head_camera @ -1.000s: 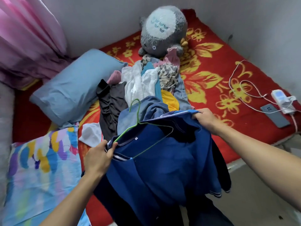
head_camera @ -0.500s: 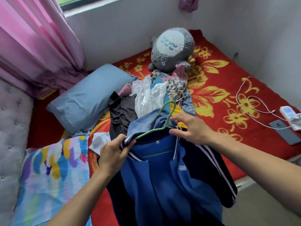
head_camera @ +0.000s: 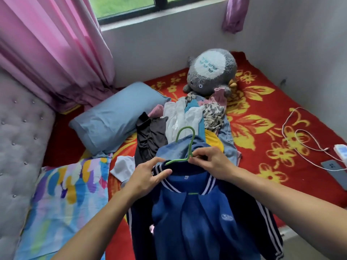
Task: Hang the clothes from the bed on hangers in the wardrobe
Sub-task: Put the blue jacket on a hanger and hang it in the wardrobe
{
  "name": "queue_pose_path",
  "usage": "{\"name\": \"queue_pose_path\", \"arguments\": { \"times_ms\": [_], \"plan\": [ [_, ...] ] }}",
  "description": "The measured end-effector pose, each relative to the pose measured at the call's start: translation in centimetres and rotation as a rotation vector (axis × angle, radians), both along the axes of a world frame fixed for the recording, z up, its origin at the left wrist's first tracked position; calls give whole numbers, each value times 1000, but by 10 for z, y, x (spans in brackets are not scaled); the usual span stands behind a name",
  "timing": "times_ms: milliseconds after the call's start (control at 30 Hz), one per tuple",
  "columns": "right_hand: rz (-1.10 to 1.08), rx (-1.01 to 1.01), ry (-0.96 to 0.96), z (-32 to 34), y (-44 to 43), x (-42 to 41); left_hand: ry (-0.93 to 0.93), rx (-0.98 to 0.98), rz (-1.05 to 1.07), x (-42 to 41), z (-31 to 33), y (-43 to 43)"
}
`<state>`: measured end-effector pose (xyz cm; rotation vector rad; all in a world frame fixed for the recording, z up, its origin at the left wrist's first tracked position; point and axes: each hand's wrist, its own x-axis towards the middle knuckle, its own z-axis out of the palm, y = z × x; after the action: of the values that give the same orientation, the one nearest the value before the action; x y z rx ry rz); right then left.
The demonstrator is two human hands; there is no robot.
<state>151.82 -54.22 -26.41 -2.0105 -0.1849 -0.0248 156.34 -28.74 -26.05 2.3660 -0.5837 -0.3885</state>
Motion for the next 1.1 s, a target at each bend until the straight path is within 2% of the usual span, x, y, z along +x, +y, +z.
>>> {"name": "queue_pose_path", "arguments": {
  "times_ms": [67,133,233,367,533,633,767,933,1100],
  "plan": [
    [55,4,118,17,-8,1,-79,-48,49,-2,3,-1],
    [99,-134,173,29,-24,3,-131,-99,140,2,10,1],
    [92,-330,197,32,-51,-2,-128,-118,163,12,17,9],
    [83,-404,209,37,-60,-18,-133,-148,123,10,25,6],
    [30,-239,100,83,-46,-15,-195,-297,92,9,55,6],
    [93,-215,14,120,-25,-5,-216,-407,106,11,95,6],
    [150,-242,-191,174,14,4,-287,-478,204,15,148,27],
    [223,-487,-407,204,58,2,-287,-340,435,-8,172,78],
    [395,-646,-496,192,75,-22,-322,33,796,-87,168,113]
  ]
}}
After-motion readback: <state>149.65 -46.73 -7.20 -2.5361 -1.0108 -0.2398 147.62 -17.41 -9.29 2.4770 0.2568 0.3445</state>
